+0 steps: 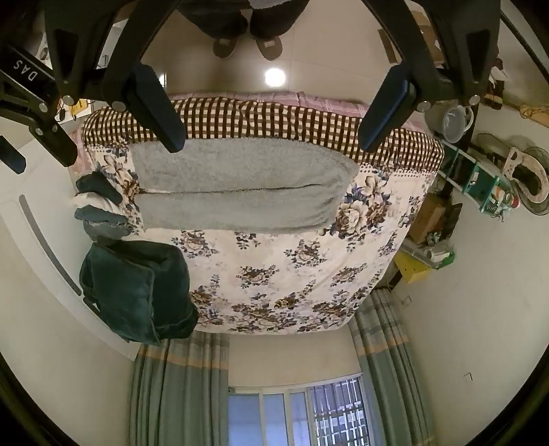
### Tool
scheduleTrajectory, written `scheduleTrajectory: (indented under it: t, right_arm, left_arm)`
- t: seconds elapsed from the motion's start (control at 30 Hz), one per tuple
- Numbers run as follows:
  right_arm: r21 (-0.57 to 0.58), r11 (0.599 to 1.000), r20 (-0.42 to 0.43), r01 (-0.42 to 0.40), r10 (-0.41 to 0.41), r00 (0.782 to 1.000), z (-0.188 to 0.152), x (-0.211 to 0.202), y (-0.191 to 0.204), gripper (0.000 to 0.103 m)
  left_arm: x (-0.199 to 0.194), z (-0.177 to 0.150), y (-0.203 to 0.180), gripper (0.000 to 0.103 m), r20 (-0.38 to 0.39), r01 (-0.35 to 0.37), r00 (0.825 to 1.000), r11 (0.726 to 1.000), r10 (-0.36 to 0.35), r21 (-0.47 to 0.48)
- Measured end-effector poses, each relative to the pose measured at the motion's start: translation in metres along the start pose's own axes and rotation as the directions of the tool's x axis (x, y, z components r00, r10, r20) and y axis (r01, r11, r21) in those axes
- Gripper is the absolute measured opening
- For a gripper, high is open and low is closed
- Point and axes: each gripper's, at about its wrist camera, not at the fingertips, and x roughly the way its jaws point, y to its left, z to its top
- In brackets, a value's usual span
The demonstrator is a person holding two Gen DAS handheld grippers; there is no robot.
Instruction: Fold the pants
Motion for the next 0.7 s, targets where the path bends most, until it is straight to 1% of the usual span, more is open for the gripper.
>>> scheduleTrajectory:
  t: [0.27, 0.47, 0.5, 0.7]
  right_arm:
    - [0.005, 1.0, 0.002, -0.004, 0.004, 1.0, 0.002, 0.002, -0.002, 0.103]
    - [-0.002, 1.0, 0.006, -0.007, 0.007, 1.0, 0.009, 0.0, -0.005, 0.103]
    - [-0.005, 1.0, 0.008, -0.005, 0.005, 1.0, 0.014, 0.004, 0.0, 0.103]
    - [-0.019, 1.0, 0.021, -0.003, 0.003, 1.0, 0.017, -0.011, 0.004, 0.103]
  left_arm:
    - [-0.001, 0.001, 0.001, 0.103, 0.011, -0.006, 1.0, 1.0, 0.006, 0.001]
    - [0.001, 0.002, -0.002, 0.103, 0.013, 0.0, 1.0, 1.0, 0.0, -0.001]
    - [0.002, 0.003, -0.003, 0.103, 0.012, 0.001, 1.0, 1.0, -0.001, 0.001]
    - [-0.001, 0.007, -0.003, 0.103, 0.02, -0.007, 1.0, 1.0, 0.007, -0.007]
